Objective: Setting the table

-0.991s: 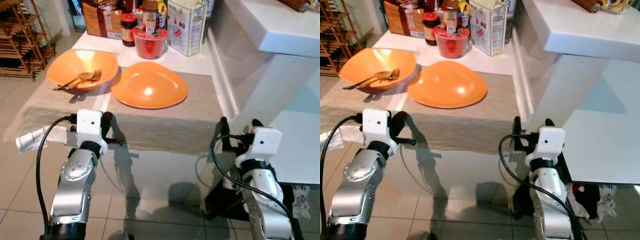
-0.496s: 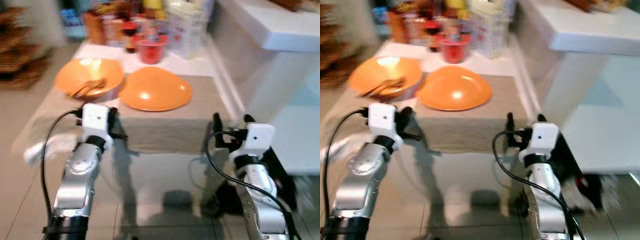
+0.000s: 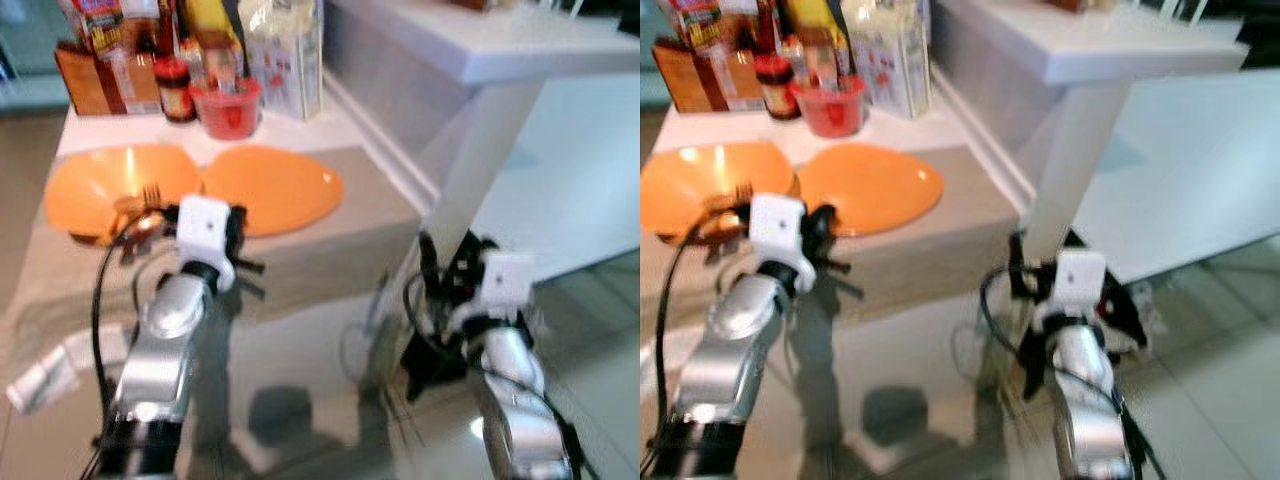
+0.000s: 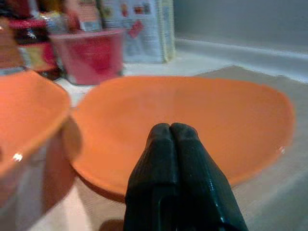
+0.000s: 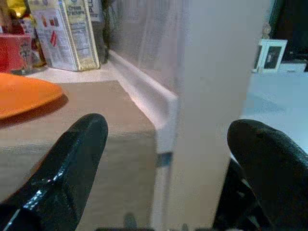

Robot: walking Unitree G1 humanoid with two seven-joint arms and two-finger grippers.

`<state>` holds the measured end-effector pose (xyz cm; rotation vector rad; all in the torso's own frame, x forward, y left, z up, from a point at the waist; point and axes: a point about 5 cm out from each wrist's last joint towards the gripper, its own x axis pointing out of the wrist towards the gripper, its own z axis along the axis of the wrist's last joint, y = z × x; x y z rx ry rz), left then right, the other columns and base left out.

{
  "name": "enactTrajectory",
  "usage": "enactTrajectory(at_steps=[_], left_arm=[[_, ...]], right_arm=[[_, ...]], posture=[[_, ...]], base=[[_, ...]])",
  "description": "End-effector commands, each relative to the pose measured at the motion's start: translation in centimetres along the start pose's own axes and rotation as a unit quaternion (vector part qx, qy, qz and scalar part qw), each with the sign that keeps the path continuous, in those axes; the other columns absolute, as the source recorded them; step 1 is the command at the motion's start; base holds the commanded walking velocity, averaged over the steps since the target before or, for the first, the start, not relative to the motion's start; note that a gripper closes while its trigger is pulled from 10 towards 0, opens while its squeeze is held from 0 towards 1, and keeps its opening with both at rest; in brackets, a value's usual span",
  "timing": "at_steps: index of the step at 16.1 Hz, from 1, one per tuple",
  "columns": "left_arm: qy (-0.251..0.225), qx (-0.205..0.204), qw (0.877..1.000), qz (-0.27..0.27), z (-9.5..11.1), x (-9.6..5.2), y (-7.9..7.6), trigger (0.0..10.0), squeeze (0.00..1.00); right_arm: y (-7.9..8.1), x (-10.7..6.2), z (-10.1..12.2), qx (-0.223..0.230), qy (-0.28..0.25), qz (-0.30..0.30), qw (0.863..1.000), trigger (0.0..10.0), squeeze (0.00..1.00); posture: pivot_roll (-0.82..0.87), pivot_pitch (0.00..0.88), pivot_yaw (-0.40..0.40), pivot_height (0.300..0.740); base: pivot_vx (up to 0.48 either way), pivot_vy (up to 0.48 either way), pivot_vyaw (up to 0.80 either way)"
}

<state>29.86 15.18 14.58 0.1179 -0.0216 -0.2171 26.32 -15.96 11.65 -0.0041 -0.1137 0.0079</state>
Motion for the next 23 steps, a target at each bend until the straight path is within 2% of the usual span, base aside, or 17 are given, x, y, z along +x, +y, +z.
enactTrajectory(at_steps=[1,10,13,17,23], left_arm=[[-0.006,0.010,1.000,-0.014,0.2,-0.1,-0.6,10.0,0.00],[-0.010,0.029,0.999,-0.040,0.3,0.0,-1.4,10.0,0.00],[-0.019,0.038,0.998,-0.047,0.6,0.1,-1.5,10.0,0.00],[-0.042,0.040,0.995,-0.078,1.1,-0.2,-2.5,10.0,0.00],[-0.043,0.058,0.994,-0.088,1.2,-0.2,-3.0,10.0,0.00]], right_arm=[[-0.2,-0.1,-0.4,0.003,0.008,-0.002,1.000,10.0,0.00],[0.2,0.0,-0.6,0.006,0.010,0.005,1.000,10.0,0.00],[0.2,0.0,-0.7,0.006,0.011,0.008,1.000,10.0,0.00],[0.2,-0.1,-0.9,0.010,0.011,0.005,1.000,10.0,0.00],[0.3,0.1,-0.9,0.007,0.008,0.010,1.000,10.0,0.00]], posture=[[0.07,0.000,-0.025,0.740],[0.07,0.000,-0.022,0.740],[0.07,0.000,-0.019,0.740],[0.07,0.000,-0.021,0.740],[0.07,0.000,-0.023,0.740]], base=[[0.000,0.000,0.00],[0.000,0.000,0.00],[0.000,0.446,0.00],[0.000,0.480,-0.78],[0.000,0.000,0.00]])
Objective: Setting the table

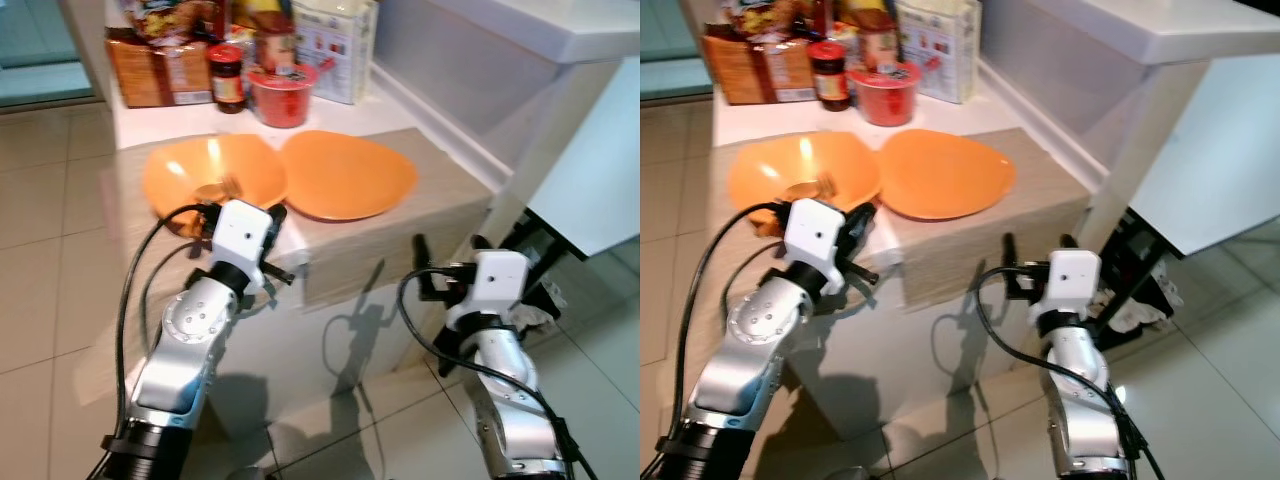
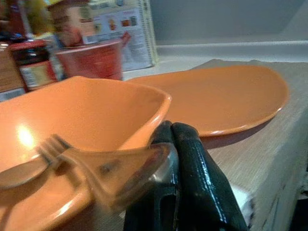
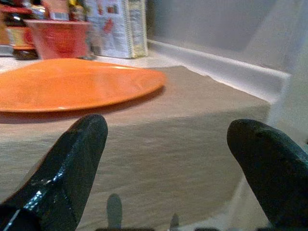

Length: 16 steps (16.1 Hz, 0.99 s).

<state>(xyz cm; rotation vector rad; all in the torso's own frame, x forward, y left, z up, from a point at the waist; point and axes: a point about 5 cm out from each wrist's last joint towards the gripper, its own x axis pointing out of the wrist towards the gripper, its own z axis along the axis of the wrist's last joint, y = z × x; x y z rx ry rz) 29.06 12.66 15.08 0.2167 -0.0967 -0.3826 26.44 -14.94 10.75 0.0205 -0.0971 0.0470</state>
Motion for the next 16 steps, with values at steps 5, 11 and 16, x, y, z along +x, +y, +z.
enactTrajectory(at_steps=[5,11,16], left_arm=[[-0.046,-0.003,0.998,-0.050,3.1,0.7,-1.3,10.0,1.00],[-0.036,-0.010,0.995,-0.088,3.0,0.5,-2.2,10.0,1.00],[-0.078,0.004,0.991,-0.104,7.4,2.4,-1.1,10.0,1.00]], right_arm=[[-0.8,0.0,-0.2,-0.009,0.003,-0.011,1.000,10.0,0.00],[-0.7,-0.1,-0.5,-0.008,0.006,-0.011,1.000,10.0,0.00],[-0.7,0.1,-0.6,-0.009,0.005,-0.010,1.000,10.0,0.00]], posture=[[0.07,0.000,-0.022,0.740],[0.07,0.000,-0.017,0.740],[0.08,0.000,-0.014,0.740]], base=[[0.000,0.000,0.00],[0.000,0.000,0.00],[0.000,0.000,0.00]])
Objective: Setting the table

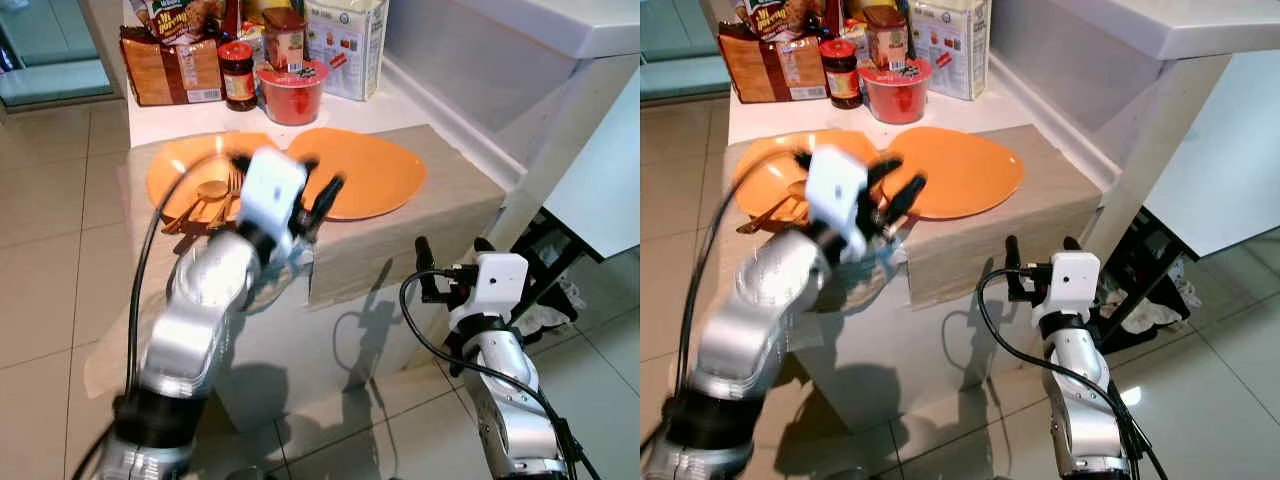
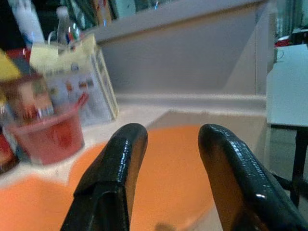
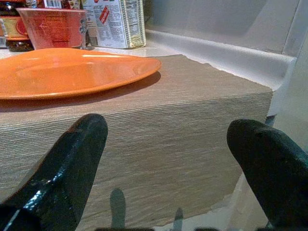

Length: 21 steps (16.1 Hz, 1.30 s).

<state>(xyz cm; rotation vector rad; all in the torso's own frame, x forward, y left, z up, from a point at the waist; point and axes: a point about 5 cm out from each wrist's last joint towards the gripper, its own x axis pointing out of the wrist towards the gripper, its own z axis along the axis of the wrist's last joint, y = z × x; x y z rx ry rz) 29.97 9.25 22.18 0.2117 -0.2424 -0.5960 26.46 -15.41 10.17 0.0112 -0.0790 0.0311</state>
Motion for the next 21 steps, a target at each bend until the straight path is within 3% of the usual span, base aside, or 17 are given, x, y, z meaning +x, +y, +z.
enactTrajectory(at_steps=[1,3,4,5,8,10,11,13,18,21], left_arm=[[-0.001,0.004,1.000,-0.004,0.7,0.4,0.7,10.0,1.00],[-0.003,0.024,1.000,-0.007,2.0,1.5,2.4,10.0,1.00],[0.012,0.033,0.999,-0.007,2.3,2.2,3.6,10.0,0.53],[0.030,0.039,0.999,-0.009,2.2,2.5,4.3,10.0,0.00],[0.075,0.058,0.996,0.002,1.6,3.0,5.9,10.0,0.00],[0.135,0.081,0.987,0.018,0.9,3.3,8.4,10.0,0.00],[0.144,0.081,0.986,0.018,0.8,3.4,8.7,10.0,0.00],[0.178,0.097,0.978,0.039,0.9,3.2,11.0,10.0,0.00],[0.201,0.107,0.973,0.038,1.9,2.2,12.7,10.0,0.00],[0.165,0.075,0.981,0.068,1.7,1.7,12.9,10.0,0.00]], right_arm=[[-0.2,0.2,0.0,-0.004,-0.004,-0.002,1.000,10.0,0.00],[0.0,0.2,-0.1,-0.002,-0.003,0.000,1.000,10.0,0.00],[0.1,0.3,-0.1,-0.002,-0.002,0.001,1.000,10.0,0.00],[0.1,0.3,-0.2,-0.002,-0.001,0.001,1.000,10.0,0.00],[0.1,0.3,-0.3,-0.001,0.000,-0.001,1.000,10.0,0.00],[0.2,0.3,-0.4,0.000,0.001,-0.002,1.000,10.0,0.00],[0.2,0.3,-0.4,0.000,0.001,-0.001,1.000,10.0,0.00],[0.3,0.2,-0.3,0.002,-0.001,0.000,1.000,10.0,0.00],[0.3,0.0,-0.7,0.003,0.008,0.002,1.000,10.0,0.00],[0.5,0.1,-0.8,0.003,0.009,0.006,1.000,10.0,0.00]], posture=[[0.09,0.000,-0.013,0.740],[0.09,0.000,-0.012,0.740],[0.09,0.000,-0.012,0.740],[0.09,0.000,-0.010,0.740],[0.09,0.000,-0.007,0.740],[0.09,0.000,-0.004,0.740],[0.09,0.000,-0.004,0.740],[0.09,0.000,-0.001,0.740],[0.11,0.000,-0.008,0.740],[0.12,0.000,-0.015,0.740]], base=[[0.000,0.000,0.00],[0.000,0.000,0.00],[0.000,0.000,0.00],[0.000,0.000,0.00],[0.000,0.000,0.00],[0.000,0.000,0.00],[0.000,0.000,0.00],[0.000,0.000,0.00],[0.000,0.000,0.00],[0.000,0.000,0.00]])
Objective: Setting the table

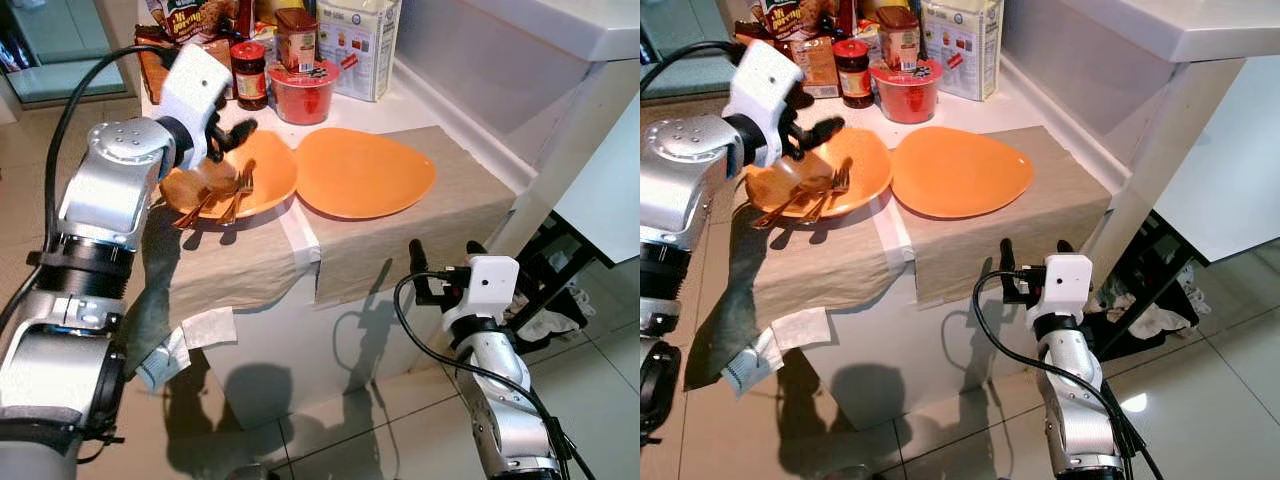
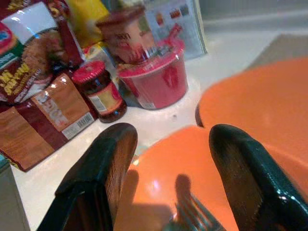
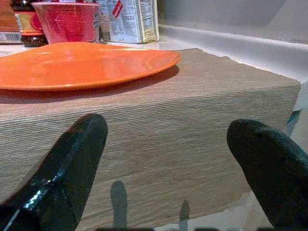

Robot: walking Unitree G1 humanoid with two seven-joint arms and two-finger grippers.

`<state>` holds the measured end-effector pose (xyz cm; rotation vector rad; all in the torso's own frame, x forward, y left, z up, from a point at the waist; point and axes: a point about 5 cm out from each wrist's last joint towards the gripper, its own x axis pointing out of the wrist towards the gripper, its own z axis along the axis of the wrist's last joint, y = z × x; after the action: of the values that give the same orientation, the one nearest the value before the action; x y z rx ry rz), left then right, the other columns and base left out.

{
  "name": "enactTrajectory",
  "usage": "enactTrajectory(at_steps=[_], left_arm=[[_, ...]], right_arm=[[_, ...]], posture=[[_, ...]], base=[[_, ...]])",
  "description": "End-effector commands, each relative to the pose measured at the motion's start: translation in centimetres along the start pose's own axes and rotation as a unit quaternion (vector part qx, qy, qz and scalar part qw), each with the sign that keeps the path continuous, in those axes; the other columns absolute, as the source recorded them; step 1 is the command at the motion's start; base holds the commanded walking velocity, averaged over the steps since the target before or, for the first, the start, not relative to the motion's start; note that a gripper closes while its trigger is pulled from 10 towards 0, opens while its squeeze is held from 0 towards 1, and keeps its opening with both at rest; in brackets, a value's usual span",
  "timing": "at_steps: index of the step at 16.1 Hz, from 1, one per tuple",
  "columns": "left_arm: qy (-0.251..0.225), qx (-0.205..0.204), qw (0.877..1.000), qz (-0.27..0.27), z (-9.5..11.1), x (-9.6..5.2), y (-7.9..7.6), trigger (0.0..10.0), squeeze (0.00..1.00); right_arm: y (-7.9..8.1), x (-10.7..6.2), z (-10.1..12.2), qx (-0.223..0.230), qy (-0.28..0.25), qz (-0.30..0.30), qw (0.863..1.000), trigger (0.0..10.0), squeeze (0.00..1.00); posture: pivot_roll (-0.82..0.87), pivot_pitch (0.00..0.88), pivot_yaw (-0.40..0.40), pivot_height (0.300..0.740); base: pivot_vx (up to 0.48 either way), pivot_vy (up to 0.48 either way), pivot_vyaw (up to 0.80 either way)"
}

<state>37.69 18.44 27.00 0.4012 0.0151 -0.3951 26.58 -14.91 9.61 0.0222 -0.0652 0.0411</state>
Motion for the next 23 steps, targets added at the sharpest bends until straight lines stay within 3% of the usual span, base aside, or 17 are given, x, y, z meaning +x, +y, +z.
enactTrajectory(at_steps=[1,2,3,4,8,12,13,15,16,17,19,21,23], left_arm=[[-0.049,-0.022,0.998,0.016,0.5,-0.2,-0.3,10.0,0.00],[-0.089,-0.078,0.992,0.034,-0.1,-0.5,-1.0,10.0,0.00],[-0.102,-0.107,0.988,0.039,-0.8,-0.7,-1.8,10.0,0.00],[-0.122,-0.142,0.981,0.054,-1.7,-1.3,-3.5,10.0,0.00],[-0.135,-0.167,0.974,0.070,-2.9,-2.0,-5.5,10.0,0.00],[-0.157,-0.136,0.974,0.095,-1.5,-3.0,-4.1,10.0,0.00],[-0.171,-0.127,0.972,0.099,-0.3,-3.1,-3.2,10.0,0.00],[-0.166,-0.117,0.974,0.105,-0.2,-3.7,-2.1,10.0,0.00],[-0.158,-0.111,0.974,0.114,-0.6,-4.2,-1.3,10.0,0.00],[-0.144,-0.117,0.972,0.141,-2.4,-5.5,-0.4,10.0,0.00],[-0.112,-0.097,0.976,0.160,-5.5,-8.1,-1.1,10.0,0.00],[-0.086,-0.096,0.977,0.172,-6.8,-9.6,-1.4,10.0,0.00],[-0.081,-0.083,0.976,0.185,-6.8,-10.2,-0.9,10.0,0.00]], right_arm=[[0.0,0.0,-0.1,-0.004,0.000,0.000,1.000,10.0,0.00],[-0.1,0.1,0.1,-0.005,-0.008,-0.002,1.000,10.0,0.00],[-0.2,0.1,0.3,-0.006,-0.012,-0.003,1.000,10.0,0.00],[-0.4,0.1,0.5,-0.009,-0.016,-0.004,1.000,10.0,0.00],[-0.7,0.1,0.5,-0.015,-0.015,0.000,1.000,10.0,0.00],[-0.8,-0.1,0.3,-0.020,-0.011,0.002,1.000,10.0,0.00],[-0.8,-0.1,0.2,-0.020,-0.009,0.003,1.000,10.0,0.00],[-0.8,-0.1,0.1,-0.021,-0.008,0.003,1.000,10.0,0.00],[-0.9,-0.2,0.0,-0.021,-0.007,0.003,1.000,10.0,0.00],[-0.9,-0.3,-0.2,-0.024,-0.005,0.004,1.000,10.0,0.00],[-1.2,-0.4,-0.3,-0.029,-0.005,0.007,1.000,10.0,0.00],[-1.4,-0.3,-0.3,-0.034,-0.006,0.012,0.999,10.0,0.00],[-1.6,-0.2,-0.3,-0.039,-0.006,0.016,0.999,10.0,0.00]], posture=[[0.12,0.000,-0.017,0.740],[0.11,0.000,-0.019,0.740],[0.11,0.000,-0.022,0.740],[0.11,0.000,-0.030,0.740],[0.10,0.000,-0.044,0.740],[0.11,0.000,-0.046,0.740],[0.11,0.000,-0.045,0.740],[0.11,0.000,-0.044,0.740],[0.12,0.000,-0.042,0.740],[0.13,0.000,-0.046,0.740],[0.14,0.000,-0.061,0.740],[0.16,0.000,-0.077,0.740],[0.17,0.000,-0.089,0.740]], base=[[0.000,0.000,0.00],[0.000,0.000,0.00],[0.000,0.000,0.00],[0.000,0.000,0.00],[0.000,0.000,0.00],[0.000,0.000,0.00],[0.000,0.000,0.00],[0.000,0.000,0.00],[0.000,0.000,0.00],[0.000,0.000,0.00],[0.000,0.000,0.00],[0.000,0.000,0.00],[0.000,0.000,0.00]])
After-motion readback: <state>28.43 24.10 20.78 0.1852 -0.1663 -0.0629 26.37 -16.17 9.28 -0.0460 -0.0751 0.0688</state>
